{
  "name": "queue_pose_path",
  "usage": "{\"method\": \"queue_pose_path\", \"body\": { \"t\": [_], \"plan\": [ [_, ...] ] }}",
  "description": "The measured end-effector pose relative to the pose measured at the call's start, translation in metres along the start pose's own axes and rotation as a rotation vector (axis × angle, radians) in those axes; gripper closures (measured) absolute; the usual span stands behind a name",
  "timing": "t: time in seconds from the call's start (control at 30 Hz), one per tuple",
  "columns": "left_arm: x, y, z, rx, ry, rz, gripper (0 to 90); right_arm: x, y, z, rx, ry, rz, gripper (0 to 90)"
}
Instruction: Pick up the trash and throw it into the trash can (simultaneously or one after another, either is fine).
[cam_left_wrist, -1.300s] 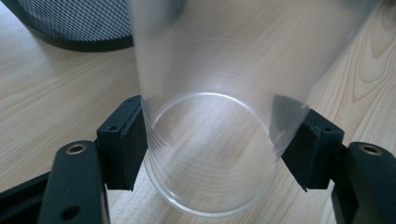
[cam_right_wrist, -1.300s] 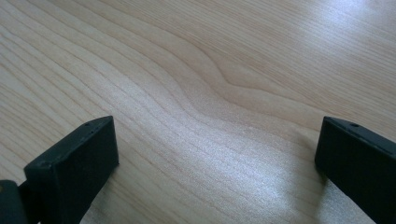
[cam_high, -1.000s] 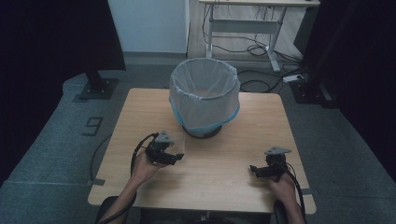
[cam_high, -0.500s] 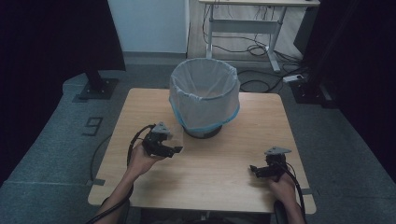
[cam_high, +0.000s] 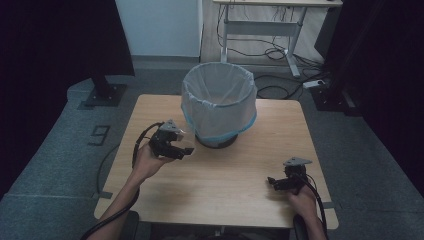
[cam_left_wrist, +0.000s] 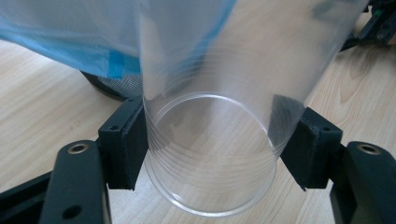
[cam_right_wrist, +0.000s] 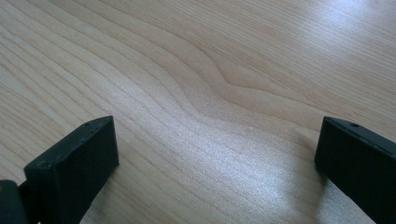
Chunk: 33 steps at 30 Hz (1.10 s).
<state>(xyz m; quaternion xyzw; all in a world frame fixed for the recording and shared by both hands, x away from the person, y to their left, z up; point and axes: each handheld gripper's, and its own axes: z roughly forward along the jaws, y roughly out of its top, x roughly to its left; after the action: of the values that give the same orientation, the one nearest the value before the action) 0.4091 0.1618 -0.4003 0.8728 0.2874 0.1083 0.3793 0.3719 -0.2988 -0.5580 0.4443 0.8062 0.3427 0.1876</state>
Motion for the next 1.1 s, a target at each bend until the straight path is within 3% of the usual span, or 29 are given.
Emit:
{"method": "queue_pose_path", "body": {
  "t": [0.33, 1.1],
  "plan": [
    [0.009, 0.020, -0.015, -0.006, -0.011, -0.015, 30.9, 0.000, 0.000, 0.000, 0.001, 0.000, -0.001, 0.0],
    [0.020, 0.068, -0.049, -0.080, -0.011, -0.033, 31.6, 0.000, 0.000, 0.000, 0.001, 0.000, -0.001, 0.0]
  ]
}}
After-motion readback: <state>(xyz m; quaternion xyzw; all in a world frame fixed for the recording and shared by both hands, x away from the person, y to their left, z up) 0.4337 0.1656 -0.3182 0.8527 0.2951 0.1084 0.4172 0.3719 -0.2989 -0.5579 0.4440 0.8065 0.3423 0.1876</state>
